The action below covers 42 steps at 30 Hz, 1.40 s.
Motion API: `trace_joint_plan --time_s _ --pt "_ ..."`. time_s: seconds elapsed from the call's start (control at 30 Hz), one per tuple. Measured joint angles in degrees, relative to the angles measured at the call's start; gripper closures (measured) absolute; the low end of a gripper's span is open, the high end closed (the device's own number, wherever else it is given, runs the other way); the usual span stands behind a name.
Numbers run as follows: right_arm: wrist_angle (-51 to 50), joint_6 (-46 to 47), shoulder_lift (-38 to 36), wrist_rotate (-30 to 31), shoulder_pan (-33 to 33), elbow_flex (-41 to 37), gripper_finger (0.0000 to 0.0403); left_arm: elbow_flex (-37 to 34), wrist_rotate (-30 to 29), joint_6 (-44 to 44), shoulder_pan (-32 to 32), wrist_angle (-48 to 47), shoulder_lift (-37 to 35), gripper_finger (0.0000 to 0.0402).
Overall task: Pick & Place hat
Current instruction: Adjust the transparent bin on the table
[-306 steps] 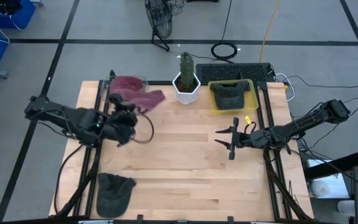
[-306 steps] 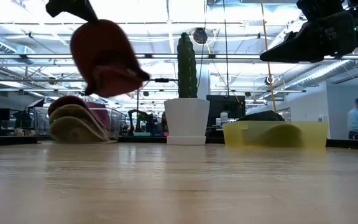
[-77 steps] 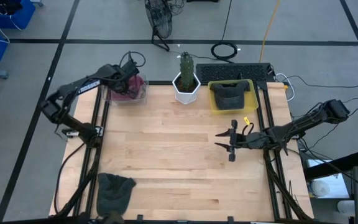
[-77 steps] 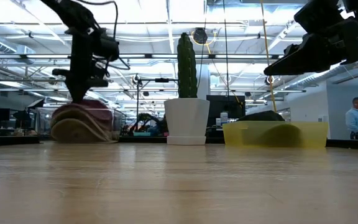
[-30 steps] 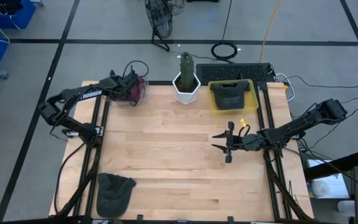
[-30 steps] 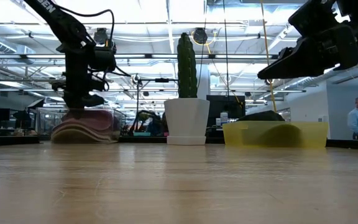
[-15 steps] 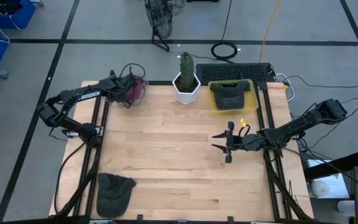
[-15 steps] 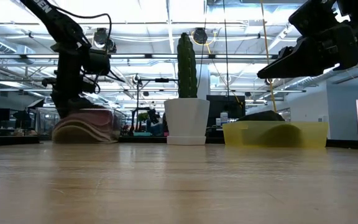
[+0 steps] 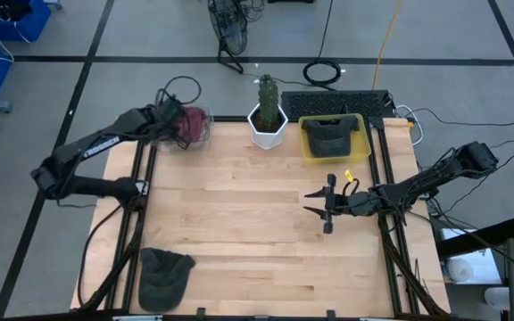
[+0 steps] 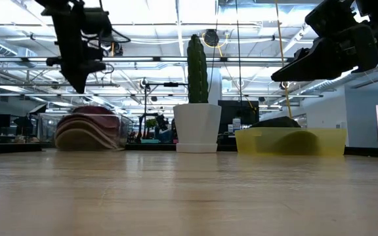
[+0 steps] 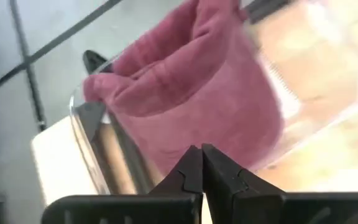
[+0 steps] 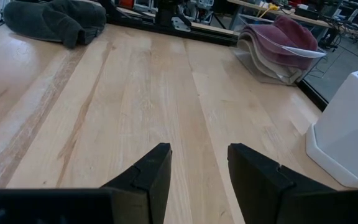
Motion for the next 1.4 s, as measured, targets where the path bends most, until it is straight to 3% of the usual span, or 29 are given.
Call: trace_joint_plan --time_s 0.23,0.43,0.67,1.0,1.13,1.4 --pt "0.0 0.0 0.0 0.0 0.0 0.0 0.0259 0.4 12.6 -5.6 -6.4 -11.9 -1.5 0.0395" --pt "0.0 1.0 0.0 0.0 0.0 0.0 0.0259 -3.8 7.8 -11.4 -10.9 -17.9 -0.5 0.0386" --pt "0.0 0.1 0.0 0.0 0.0 0.0 0.0259 -8.9 -1.3 -11.2 -7.4 -14.5 -0.6 0.0391" --pt "-0.1 0.0 0.0 0.0 0.0 0.0 0.0259 -9.7 0.4 -8.7 1.6 -12.9 -0.6 0.0384" --pt "-0.1 0.0 0.0 0.0 0.0 0.0 0.0259 -9.7 2.6 -7.1 2.7 -12.1 -0.6 0.0397" --pt "-0.1 0.1 0.0 -0.1 0.0 0.0 0.0259 -9.7 2.0 -7.2 3.6 -12.2 -0.6 0.0387"
